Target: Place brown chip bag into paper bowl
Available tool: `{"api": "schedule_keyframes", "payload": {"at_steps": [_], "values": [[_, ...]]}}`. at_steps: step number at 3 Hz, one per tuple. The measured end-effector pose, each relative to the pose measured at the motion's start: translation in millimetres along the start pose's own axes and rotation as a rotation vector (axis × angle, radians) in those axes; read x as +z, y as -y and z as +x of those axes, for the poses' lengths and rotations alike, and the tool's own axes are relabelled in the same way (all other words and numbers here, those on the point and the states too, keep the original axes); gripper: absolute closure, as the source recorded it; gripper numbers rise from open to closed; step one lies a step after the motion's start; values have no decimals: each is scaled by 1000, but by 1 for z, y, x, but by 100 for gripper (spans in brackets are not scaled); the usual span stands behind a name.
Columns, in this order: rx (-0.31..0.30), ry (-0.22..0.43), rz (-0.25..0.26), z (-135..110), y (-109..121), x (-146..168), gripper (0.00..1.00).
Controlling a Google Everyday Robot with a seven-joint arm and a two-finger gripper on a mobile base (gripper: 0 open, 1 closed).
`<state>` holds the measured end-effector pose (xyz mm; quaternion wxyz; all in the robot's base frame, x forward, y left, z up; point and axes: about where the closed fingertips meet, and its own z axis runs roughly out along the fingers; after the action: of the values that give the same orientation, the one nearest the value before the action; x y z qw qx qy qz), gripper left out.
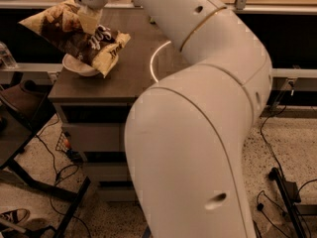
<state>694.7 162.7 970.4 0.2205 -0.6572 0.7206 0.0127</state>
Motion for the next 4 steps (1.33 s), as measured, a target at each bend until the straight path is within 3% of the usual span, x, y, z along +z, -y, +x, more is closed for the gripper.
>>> {"api": "schedule_keyframes", "payload": {"at_steps": [1, 3, 4], "values": [[-2, 7, 3, -3, 1, 5, 51], [-4, 13, 6, -7, 3, 11, 4], [-4, 15, 6, -8, 3, 14, 0]]}}
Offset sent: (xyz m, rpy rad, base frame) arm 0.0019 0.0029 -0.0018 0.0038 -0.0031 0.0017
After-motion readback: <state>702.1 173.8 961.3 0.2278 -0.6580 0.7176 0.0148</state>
